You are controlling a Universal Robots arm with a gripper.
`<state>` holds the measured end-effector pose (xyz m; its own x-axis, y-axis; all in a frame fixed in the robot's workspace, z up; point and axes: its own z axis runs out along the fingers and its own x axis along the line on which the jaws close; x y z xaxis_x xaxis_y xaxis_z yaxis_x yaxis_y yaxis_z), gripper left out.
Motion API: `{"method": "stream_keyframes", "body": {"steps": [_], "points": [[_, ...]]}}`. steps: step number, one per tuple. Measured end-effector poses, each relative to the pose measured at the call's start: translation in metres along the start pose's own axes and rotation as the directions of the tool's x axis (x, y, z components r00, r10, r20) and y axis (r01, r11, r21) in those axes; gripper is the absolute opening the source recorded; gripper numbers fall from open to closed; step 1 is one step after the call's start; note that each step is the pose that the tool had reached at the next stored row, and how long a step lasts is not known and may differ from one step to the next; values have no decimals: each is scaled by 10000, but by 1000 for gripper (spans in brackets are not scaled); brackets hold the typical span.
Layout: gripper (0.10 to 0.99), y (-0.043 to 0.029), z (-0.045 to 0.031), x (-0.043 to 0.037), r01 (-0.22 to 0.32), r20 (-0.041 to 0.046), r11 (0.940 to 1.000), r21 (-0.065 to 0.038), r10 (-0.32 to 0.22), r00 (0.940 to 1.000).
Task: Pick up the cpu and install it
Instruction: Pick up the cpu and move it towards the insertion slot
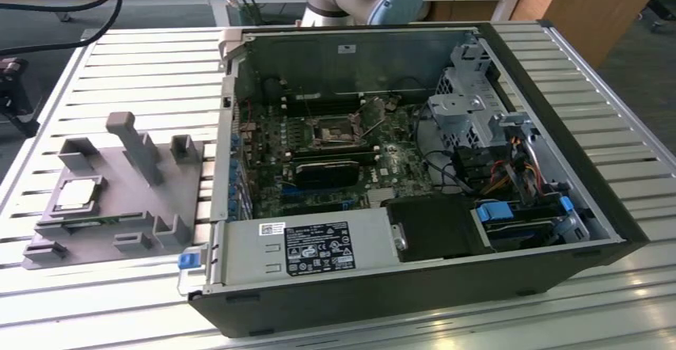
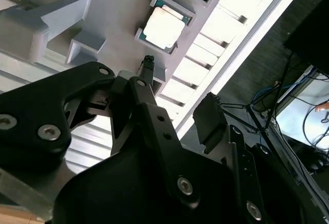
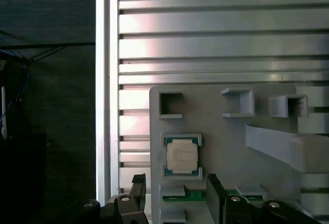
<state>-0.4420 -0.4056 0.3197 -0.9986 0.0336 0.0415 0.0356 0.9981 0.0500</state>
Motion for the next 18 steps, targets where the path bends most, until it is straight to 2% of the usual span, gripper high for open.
{"method": "stream_keyframes", "body": {"steps": [18], "points": [[588,-10,199,-7,11,-1,10000,1,-11,10000]]}}
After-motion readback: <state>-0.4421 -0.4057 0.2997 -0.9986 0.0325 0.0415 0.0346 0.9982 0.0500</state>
